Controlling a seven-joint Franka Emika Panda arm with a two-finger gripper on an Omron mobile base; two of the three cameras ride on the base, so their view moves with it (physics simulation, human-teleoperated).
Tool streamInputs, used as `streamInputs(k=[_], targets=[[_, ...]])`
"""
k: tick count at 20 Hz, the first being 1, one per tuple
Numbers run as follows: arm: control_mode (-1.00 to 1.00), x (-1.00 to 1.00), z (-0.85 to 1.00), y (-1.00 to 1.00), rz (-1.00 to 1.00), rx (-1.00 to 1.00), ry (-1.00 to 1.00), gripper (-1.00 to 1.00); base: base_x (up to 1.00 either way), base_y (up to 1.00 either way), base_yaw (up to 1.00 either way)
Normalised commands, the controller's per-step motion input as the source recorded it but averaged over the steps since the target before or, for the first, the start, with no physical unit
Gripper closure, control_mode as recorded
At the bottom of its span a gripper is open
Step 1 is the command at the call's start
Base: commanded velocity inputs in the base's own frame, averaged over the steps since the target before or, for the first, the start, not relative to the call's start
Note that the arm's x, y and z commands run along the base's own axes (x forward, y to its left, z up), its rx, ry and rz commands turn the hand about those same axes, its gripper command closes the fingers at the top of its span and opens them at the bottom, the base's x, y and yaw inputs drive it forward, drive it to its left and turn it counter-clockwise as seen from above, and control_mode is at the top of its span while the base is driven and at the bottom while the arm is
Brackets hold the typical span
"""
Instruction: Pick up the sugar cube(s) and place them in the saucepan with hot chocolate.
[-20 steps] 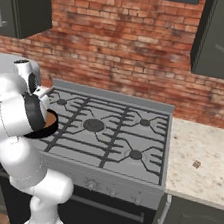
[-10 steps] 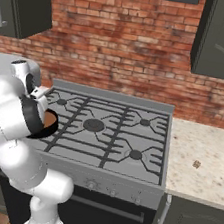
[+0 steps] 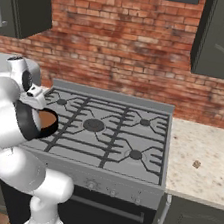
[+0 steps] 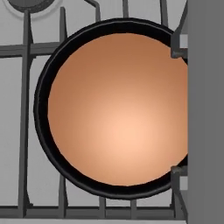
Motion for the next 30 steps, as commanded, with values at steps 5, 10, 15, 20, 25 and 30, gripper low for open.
streamInputs(k=[5,10,15,20,25,30], targets=[[-1.00,0.00,0.09,0.00,0.00,0.00,0.00,-1.00,0.00,0.00,0.00],[-1.00,0.00,0.00,-0.02,0.00,0.00,-0.01,-1.00,0.00,0.00,0.00],[-1.00,0.00,0.10,-0.14,0.00,0.05,-0.08,-1.00,0.00,0.00,0.00],[-1.00,0.00,0.23,-0.24,0.00,0.11,-0.15,-1.00,0.00,0.00,0.00],[-1.00,-0.07,0.15,-0.66,0.00,0.18,-0.12,-1.00,0.00,0.00,0.00],[-1.00,-0.15,0.01,-1.00,-0.03,0.17,-0.06,-1.00,0.00,0.00,0.00]])
